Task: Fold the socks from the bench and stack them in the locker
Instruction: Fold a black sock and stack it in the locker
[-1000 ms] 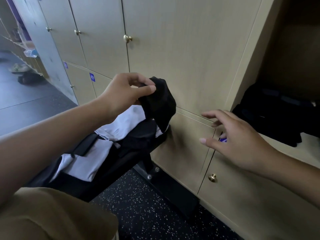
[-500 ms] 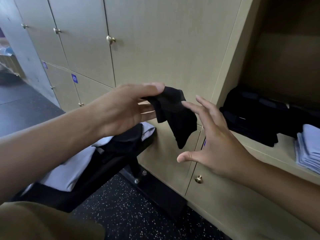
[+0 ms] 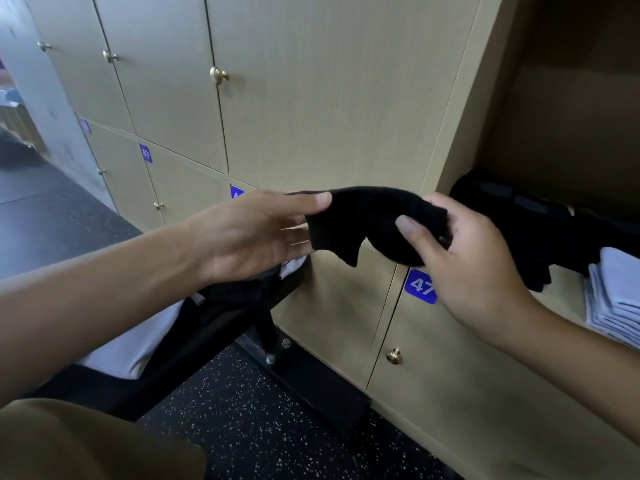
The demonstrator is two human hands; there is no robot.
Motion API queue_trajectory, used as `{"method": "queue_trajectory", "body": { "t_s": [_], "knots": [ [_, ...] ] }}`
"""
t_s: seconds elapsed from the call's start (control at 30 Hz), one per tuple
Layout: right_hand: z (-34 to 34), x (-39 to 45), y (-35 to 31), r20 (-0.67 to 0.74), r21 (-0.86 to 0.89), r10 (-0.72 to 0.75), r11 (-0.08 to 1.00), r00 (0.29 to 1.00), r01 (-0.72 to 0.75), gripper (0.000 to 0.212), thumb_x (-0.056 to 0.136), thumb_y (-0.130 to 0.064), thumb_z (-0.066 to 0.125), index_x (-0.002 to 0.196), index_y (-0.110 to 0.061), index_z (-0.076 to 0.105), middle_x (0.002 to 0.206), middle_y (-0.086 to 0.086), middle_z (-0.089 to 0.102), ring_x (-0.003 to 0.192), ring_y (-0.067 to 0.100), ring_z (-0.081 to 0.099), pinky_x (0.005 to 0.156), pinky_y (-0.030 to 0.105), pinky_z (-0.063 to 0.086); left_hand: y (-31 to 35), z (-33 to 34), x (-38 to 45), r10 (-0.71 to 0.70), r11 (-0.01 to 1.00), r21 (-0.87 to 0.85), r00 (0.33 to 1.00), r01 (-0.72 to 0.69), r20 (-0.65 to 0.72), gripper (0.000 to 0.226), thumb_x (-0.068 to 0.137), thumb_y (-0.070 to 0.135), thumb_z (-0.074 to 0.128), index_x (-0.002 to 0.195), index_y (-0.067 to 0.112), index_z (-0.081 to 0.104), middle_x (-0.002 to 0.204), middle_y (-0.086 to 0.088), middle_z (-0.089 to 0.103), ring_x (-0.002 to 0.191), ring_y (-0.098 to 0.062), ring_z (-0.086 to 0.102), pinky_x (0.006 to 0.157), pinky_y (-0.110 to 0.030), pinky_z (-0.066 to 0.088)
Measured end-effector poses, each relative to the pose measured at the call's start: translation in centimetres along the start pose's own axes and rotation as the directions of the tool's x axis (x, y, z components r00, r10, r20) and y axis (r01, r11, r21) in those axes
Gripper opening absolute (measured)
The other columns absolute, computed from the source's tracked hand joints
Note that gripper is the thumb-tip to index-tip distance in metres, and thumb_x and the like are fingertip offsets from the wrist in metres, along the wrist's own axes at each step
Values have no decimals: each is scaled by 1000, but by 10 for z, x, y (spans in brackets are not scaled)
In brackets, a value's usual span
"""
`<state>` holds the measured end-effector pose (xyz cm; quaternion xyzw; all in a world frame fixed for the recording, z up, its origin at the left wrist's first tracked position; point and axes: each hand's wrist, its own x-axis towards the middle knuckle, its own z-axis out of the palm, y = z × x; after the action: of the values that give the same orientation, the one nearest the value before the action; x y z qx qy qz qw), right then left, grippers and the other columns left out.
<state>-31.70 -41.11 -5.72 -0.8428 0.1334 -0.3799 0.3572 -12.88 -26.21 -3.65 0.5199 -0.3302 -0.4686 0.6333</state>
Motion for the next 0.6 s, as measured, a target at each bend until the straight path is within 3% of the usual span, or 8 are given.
{"method": "queue_trajectory", "body": {
  "t_s": [0.07,0.13,0.23,0.33,0.4,0.53,0.6],
  "knots": [
    [-1,1,1,-16,131,93,987,995,-91,9,100,-22,63,97,-28,69,93,-6,76,91,11,72,86,42,60,-7,3,0,-9,998,58,1000,8,14,36,92,11,68,124,-6,64,97,-12,75,90,-24,74,85,-30,55],
    [-3,2,0,-23,220,149,965,989,-140,12,99,-19,64,99,-30,69,96,-8,77,93,10,74,85,37,62,-14,6,1,-26,995,101,1000,28,-17,43,87,3,68,129,-1,65,118,-15,74,108,-26,73,93,-33,57],
    [-13,3,-1,-50,277,174,949,984,-153,15,98,-17,65,108,-28,69,98,-8,78,94,8,74,77,25,61,-20,5,2,-35,984,172,992,56,-124,47,84,-12,69,129,1,63,114,-19,75,103,-32,74,90,-37,61],
    [-25,5,1,-81,267,198,949,977,-170,15,98,-18,64,107,-30,68,97,-11,78,93,5,74,72,17,58,-18,2,1,-47,957,274,982,97,-184,42,85,-6,73,124,3,63,110,-20,76,105,-38,73,98,-46,56],
    [-33,4,4,-102,258,225,947,969,-193,15,99,-19,63,106,-31,68,96,-13,78,94,4,74,72,17,58,-16,-1,1,-53,951,289,980,107,-190,33,85,-1,75,117,5,67,108,-17,77,103,-33,75,100,-45,55],
    [-45,1,10,-116,198,278,947,953,-252,13,101,-26,60,103,-36,68,96,-16,77,95,2,73,79,20,60,-16,-6,3,-67,929,339,968,149,-240,17,84,10,79,101,11,77,102,-9,79,92,-24,74,80,-30,56],
    [-50,-2,12,-101,198,315,936,944,-291,14,102,-27,58,100,-36,68,94,-17,77,94,2,73,81,22,60,-16,-10,3,-95,917,347,955,194,-282,32,75,26,89,101,10,78,104,-8,78,83,-30,65,74,-29,48]
  ]
}}
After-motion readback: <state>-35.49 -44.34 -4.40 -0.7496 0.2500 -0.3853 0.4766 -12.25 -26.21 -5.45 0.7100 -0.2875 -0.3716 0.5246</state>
